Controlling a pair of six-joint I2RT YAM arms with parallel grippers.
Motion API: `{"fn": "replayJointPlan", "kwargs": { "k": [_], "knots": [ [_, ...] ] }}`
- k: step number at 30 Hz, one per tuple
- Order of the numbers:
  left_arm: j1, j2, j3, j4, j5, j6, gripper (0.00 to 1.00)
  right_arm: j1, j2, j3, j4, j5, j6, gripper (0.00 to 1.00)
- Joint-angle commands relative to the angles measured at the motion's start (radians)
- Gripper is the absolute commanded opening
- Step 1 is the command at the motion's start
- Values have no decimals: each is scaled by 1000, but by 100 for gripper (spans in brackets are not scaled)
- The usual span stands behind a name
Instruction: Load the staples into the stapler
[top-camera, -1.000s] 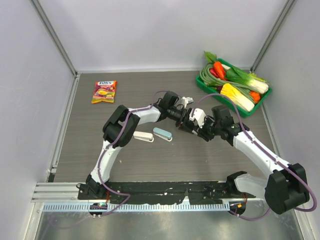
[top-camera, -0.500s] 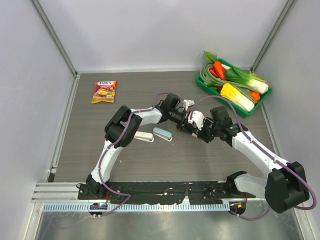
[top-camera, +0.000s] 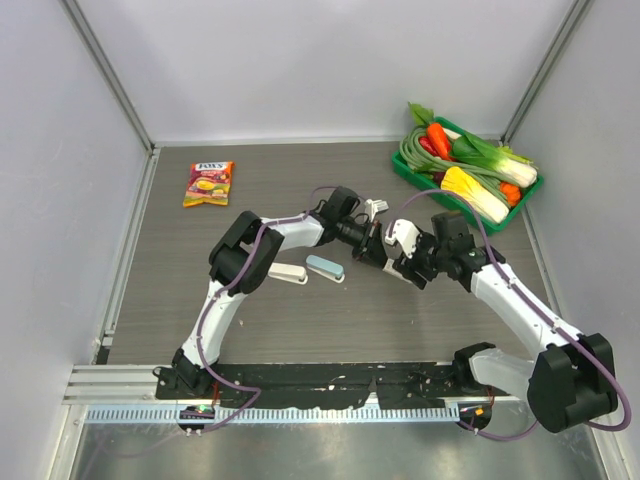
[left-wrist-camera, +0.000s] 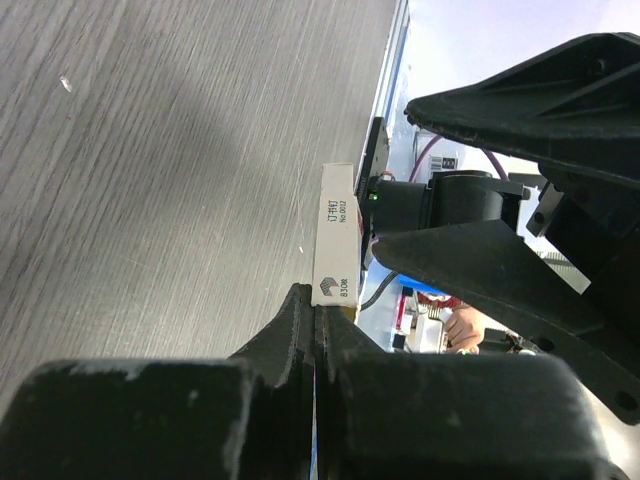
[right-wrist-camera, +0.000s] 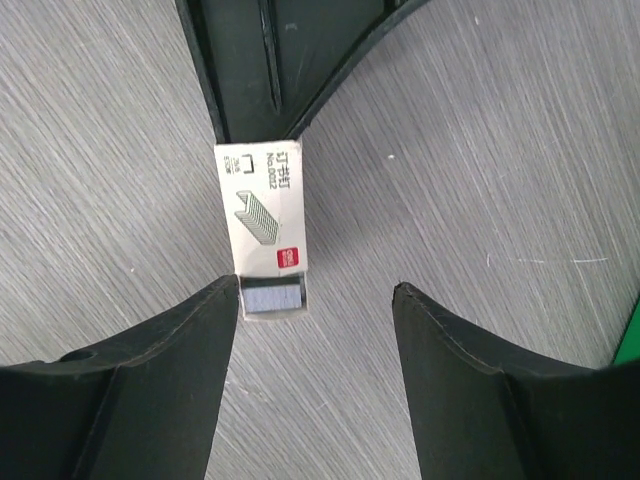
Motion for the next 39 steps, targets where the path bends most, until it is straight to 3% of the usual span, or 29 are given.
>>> {"fn": "replayJointPlan", "kwargs": {
  "k": [1, 11, 19, 23, 30, 39],
  "knots": [
    [5, -13, 6, 8, 27, 8, 0, -22, -21, 32, -33, -14, -37, 68],
    [8, -10, 1, 52, 38, -29, 0, -22, 8, 31, -64, -60, -60, 69],
    [17, -6, -11, 92, 49, -56, 0, -22, 64, 19, -16, -3, -52, 68],
    [17, -1, -11, 95, 52, -61, 0, -22, 59, 17, -15, -2, -52, 63],
    [19, 4, -10, 106, 61, -72, 0, -22, 38, -4, 8, 0, -61, 44],
    [31, 8, -13, 134, 67, -92, 0, -22, 22, -17, 5, -8, -74, 37]
  ]
}}
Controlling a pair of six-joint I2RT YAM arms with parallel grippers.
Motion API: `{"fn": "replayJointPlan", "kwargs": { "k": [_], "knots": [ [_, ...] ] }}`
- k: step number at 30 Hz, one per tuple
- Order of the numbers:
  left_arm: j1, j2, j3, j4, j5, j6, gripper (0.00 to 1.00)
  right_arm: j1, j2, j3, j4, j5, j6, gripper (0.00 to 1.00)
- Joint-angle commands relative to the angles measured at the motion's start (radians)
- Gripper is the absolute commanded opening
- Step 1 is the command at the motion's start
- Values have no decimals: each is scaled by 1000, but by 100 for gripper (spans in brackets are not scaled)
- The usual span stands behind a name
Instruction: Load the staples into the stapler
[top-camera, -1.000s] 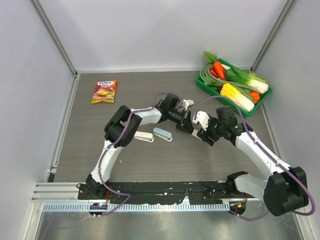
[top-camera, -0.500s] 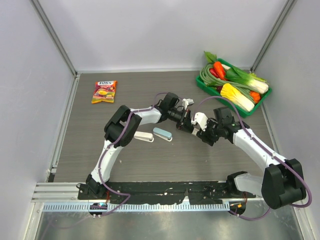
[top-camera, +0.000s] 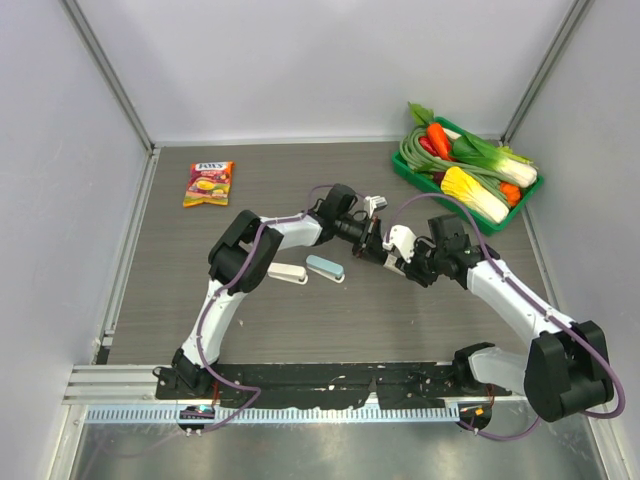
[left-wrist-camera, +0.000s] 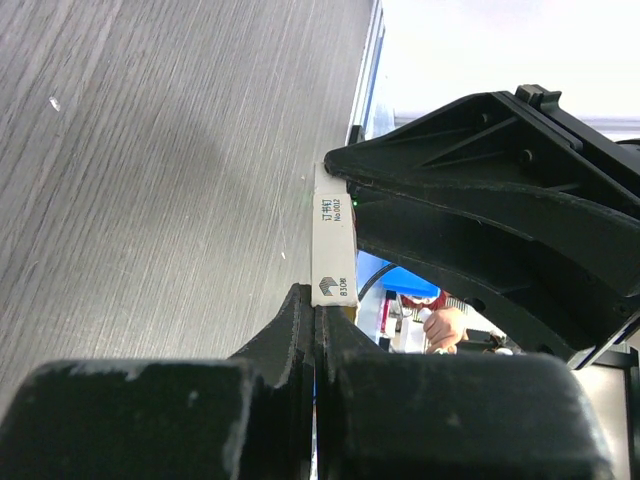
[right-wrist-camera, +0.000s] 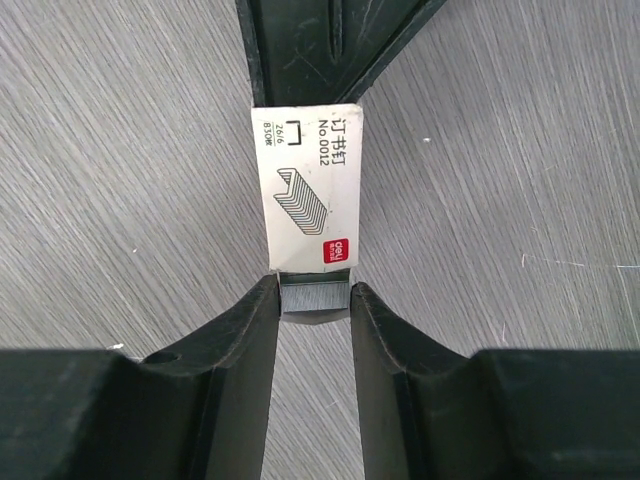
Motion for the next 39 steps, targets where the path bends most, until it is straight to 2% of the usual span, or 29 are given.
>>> {"fn": "replayJointPlan", "kwargs": {
  "k": [1, 13, 18, 26, 30, 32, 35, 36, 38, 39],
  "knots": [
    [15, 3, -5, 49, 38, -15, 0, -4, -37, -4, 34, 0, -19, 37],
    [50, 3, -3, 63, 58, -29, 0, -7, -5, -1, 34, 55, -19, 38],
    [85, 3, 14, 3, 52, 12, 0, -11, 15, -2, 45, 92, -16, 38],
    [173, 56, 126, -84, 3, 54, 3, -28, 36, 5, 54, 135, -1, 39],
    [193, 129, 237, -143, -43, 55, 5, -42, 29, 4, 58, 133, 8, 39],
    [200, 178, 287, -193, -60, 52, 9, -47, 18, 5, 63, 127, 14, 39],
    [205, 225, 366, -224, -74, 43, 22, -53, 4, 1, 68, 121, 16, 39],
    [210, 233, 386, -232, -89, 43, 35, -54, 3, -1, 66, 119, 16, 39],
    [216, 235, 390, -239, -101, 43, 50, -56, 7, -2, 71, 121, 16, 39],
    [217, 228, 384, -246, -115, 46, 63, -56, 9, -1, 72, 119, 16, 39]
  ]
}}
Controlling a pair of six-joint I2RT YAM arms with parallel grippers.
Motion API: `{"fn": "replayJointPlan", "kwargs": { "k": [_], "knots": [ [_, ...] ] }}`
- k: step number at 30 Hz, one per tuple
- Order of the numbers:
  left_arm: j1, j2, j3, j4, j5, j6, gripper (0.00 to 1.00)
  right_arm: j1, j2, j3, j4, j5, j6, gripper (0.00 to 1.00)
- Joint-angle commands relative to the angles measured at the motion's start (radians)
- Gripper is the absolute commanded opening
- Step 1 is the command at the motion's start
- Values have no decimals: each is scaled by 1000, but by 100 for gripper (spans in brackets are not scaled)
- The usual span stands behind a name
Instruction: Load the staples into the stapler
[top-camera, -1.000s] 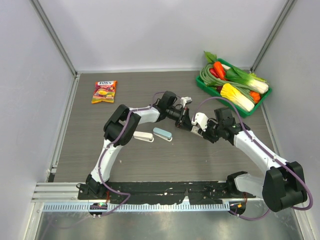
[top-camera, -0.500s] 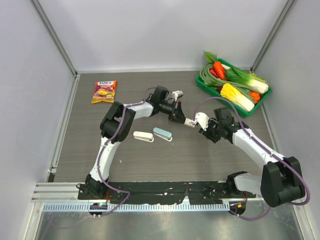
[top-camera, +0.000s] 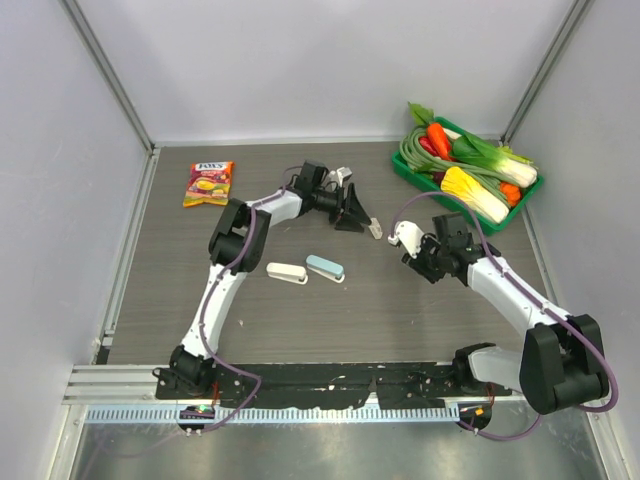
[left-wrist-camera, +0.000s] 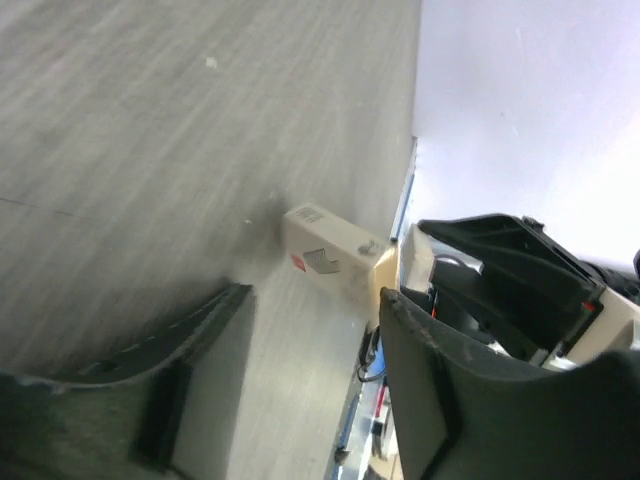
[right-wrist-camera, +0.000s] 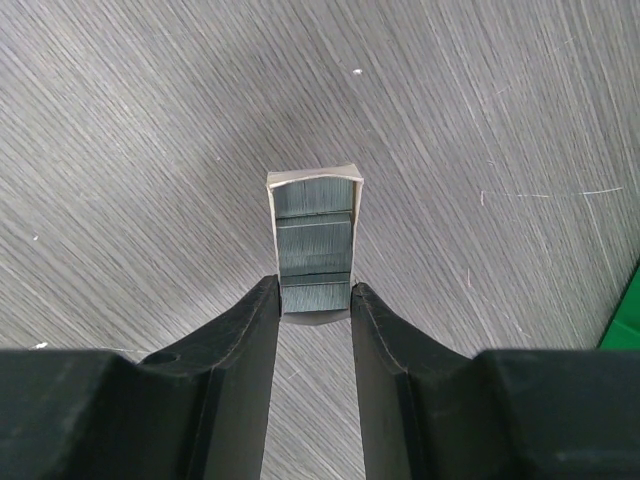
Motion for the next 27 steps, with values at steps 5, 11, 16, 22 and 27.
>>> {"fn": "replayJointPlan", "kwargs": {
  "k": [5, 11, 16, 22, 27],
  "knots": [
    [23, -87, -50, -49, -56, 31, 75, -5, 5, 25, 47, 1, 19, 40],
    [52, -148, -101, -94, -77, 78, 77, -4, 111, 93, 54, 30, 42, 41],
    [72, -194, -101, -126, -76, 90, 77, -2, 218, 176, 56, 51, 58, 42],
    [104, -279, -107, -178, -60, 141, 79, 3, 376, 285, 59, 88, 61, 43],
    [156, -369, -178, -207, -36, 187, 80, 12, 435, 336, 41, 116, 63, 46]
  ]
}}
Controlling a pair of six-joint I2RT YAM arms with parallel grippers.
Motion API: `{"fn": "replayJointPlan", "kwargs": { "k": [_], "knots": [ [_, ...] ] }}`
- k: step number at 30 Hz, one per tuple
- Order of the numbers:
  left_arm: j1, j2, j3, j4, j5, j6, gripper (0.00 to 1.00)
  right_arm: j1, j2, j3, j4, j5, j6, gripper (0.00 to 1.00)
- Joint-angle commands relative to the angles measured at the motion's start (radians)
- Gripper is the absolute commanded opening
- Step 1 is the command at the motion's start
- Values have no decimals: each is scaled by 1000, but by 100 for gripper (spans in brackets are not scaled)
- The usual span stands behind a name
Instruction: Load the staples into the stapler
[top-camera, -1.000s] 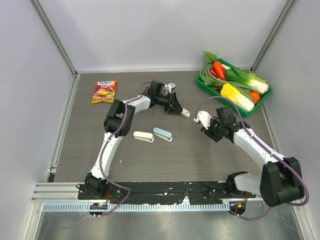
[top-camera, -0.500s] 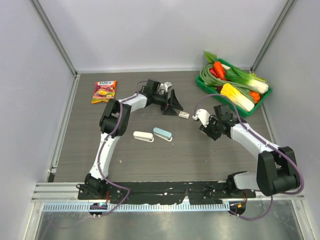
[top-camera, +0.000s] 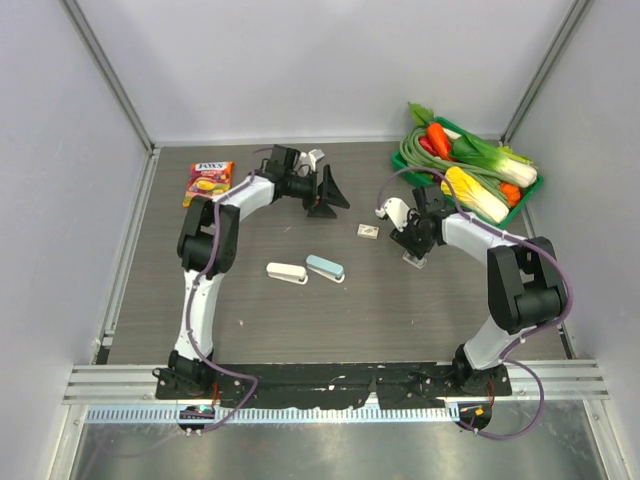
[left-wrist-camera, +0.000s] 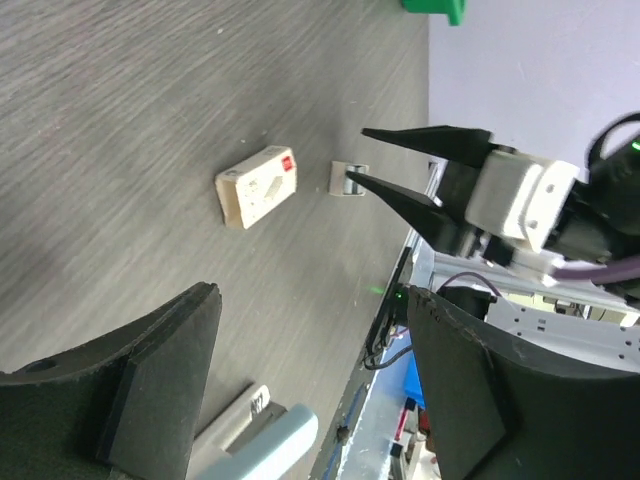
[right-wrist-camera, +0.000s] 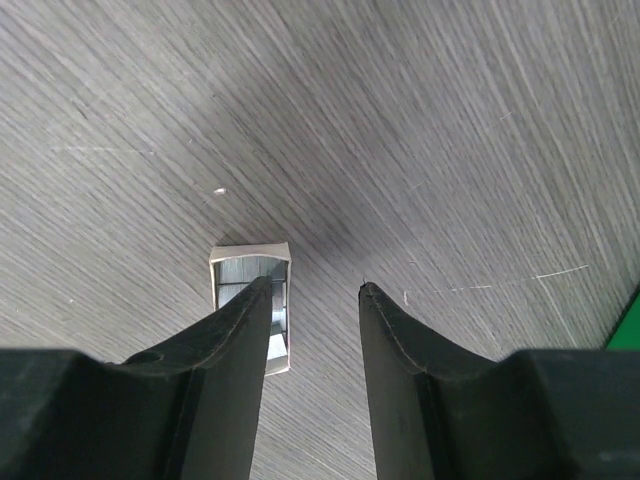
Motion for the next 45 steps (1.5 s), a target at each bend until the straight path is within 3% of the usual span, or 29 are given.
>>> {"fn": "replayJointPlan", "kwargs": {
  "k": [1, 10, 13, 16, 23, 33, 45],
  "knots": [
    [56, -141, -58, -31, 39, 63, 79, 8, -10, 41, -1, 30, 12, 47],
    [132, -308, -120, -235, 24, 254, 84, 8, -183, -37, 8, -2, 28, 49],
    [134, -342, -108, -385, -4, 430, 93, 10, -249, -43, -46, -56, 28, 50],
    [134, -355, -86, -533, -44, 614, 94, 14, -310, -71, -86, -134, 8, 51],
    [134, -400, -117, -640, -133, 805, 97, 73, -317, -129, -178, -162, -58, 50],
    [134, -485, -196, -596, -178, 798, 98, 113, -213, -166, -198, -58, -32, 50],
    [134, -505, -239, -557, -179, 776, 98, 50, -39, -112, -123, 18, 40, 51]
  ]
}}
